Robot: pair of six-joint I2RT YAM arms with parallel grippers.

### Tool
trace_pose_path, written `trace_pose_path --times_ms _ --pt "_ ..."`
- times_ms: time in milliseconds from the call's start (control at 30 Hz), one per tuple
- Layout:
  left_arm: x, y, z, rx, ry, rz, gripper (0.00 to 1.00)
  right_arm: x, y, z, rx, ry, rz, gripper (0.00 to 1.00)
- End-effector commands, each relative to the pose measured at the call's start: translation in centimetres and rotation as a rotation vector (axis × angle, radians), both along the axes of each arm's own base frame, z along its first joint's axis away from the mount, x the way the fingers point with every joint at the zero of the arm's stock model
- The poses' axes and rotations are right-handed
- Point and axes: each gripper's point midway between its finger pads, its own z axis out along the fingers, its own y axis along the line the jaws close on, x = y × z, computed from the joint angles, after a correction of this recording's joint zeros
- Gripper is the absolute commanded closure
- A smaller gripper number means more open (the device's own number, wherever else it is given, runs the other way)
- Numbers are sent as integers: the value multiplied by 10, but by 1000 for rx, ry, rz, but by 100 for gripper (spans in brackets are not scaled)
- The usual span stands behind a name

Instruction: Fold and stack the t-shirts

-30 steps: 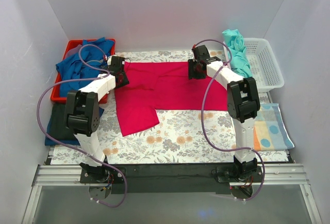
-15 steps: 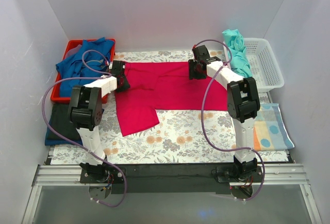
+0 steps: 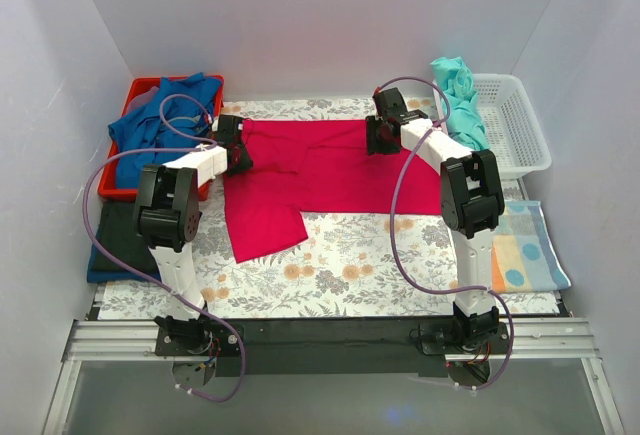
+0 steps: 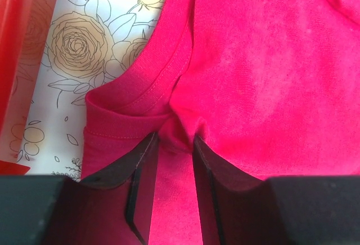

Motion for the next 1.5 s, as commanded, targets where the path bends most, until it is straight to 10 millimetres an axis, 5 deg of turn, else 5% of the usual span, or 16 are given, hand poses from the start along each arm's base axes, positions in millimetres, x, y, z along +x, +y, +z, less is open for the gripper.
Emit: trace_pose_path --times_ms 0,167,367,633,900,1067,1233,1467 --pt "14 -1 33 -16 -82 -5 72 2 4 -4 -2 -2 10 49" --pt "10 -2 44 -27 -99 -10 78 5 8 -3 7 -4 13 49" --pt "6 -3 54 -37 -105 -9 98 7 13 -5 10 0 22 49" --pt "-24 1 64 -45 -58 22 100 4 18 -8 14 9 31 49" --pt "-56 1 62 -72 -19 26 88 1 21 -14 14 22 39 50" --pt "-69 11 42 -19 36 52 67 1 20 -12 7 16 38 50" --pt "-86 10 43 -21 60 40 65 -5 12 -11 -20 13 25 49" --pt "-164 -6 51 65 195 -20 65 -16 7 -10 -25 24 23 49"
